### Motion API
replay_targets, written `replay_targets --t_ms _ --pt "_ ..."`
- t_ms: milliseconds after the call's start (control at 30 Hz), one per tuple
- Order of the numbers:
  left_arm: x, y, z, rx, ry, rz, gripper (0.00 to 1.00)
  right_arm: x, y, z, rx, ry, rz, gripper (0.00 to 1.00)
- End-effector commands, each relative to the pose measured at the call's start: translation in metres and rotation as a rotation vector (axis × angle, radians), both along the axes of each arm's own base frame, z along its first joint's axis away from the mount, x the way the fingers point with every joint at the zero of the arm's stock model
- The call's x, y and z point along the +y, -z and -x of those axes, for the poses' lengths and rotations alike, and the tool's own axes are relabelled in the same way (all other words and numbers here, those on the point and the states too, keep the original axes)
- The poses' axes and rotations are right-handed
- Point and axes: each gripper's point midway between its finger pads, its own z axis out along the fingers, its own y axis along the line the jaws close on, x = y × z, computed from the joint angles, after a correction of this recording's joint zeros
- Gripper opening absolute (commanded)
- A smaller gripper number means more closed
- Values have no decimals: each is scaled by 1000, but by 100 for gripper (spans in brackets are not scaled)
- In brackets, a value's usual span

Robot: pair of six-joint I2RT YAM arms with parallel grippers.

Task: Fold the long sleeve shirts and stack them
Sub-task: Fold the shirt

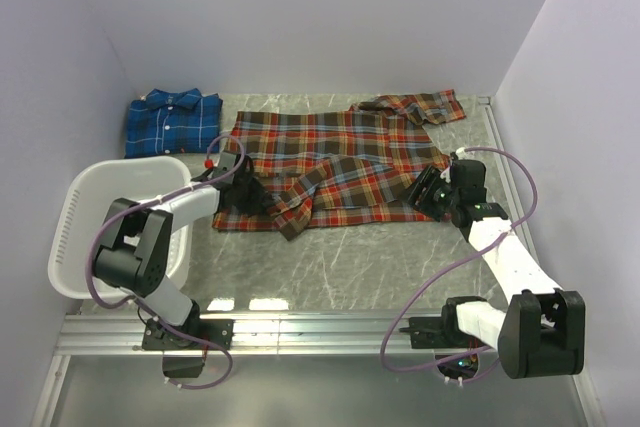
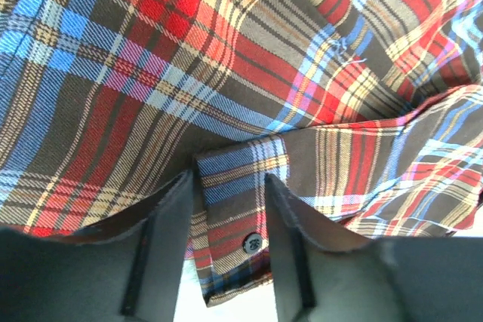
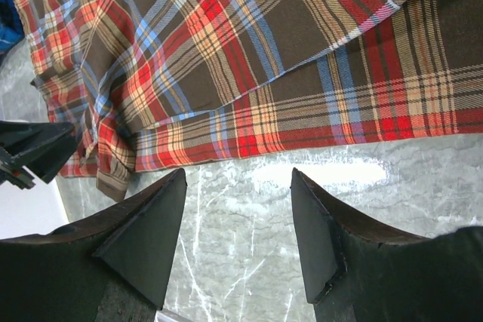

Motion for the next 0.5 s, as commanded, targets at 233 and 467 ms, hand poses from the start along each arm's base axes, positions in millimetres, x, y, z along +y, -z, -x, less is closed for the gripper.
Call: replay_targets --t_ms 233,467 --pt "-10 6 -5 10 6 12 22 0 -6 -9 -45 -4 17 65" --pt "-4 -11 -14 -30 4 -38 1 0 -6 -9 -43 -4 14 65"
